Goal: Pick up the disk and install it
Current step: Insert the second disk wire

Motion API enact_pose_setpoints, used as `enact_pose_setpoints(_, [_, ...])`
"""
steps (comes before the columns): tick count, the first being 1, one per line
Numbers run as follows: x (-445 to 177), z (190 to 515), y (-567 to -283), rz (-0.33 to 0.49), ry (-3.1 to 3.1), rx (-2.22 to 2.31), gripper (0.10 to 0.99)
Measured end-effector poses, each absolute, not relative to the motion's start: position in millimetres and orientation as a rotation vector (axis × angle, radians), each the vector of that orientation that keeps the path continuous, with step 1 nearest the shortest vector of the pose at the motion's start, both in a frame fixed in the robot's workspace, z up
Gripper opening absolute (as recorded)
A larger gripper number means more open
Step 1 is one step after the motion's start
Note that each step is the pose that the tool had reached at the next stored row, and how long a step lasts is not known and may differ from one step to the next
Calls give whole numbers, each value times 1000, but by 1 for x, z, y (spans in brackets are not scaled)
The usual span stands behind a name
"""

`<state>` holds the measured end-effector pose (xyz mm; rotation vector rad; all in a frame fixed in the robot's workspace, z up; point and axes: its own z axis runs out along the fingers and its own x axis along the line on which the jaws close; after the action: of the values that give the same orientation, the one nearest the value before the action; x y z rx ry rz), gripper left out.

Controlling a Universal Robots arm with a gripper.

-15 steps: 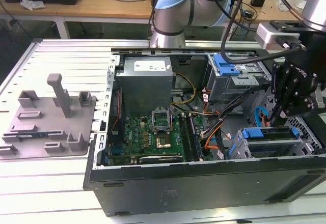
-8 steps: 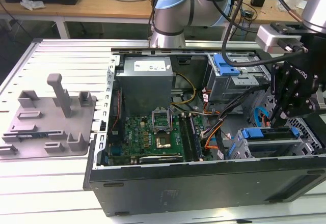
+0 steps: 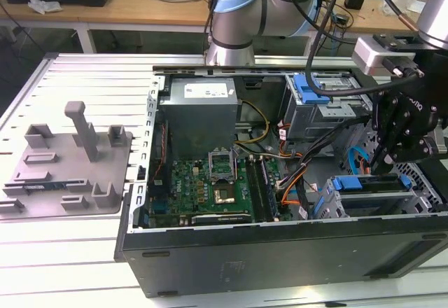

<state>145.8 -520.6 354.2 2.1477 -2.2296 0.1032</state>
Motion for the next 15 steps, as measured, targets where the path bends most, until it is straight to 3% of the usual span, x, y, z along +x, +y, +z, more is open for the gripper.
enact_pose_setpoints(15, [147, 353, -523, 103, -2230, 2147, 161])
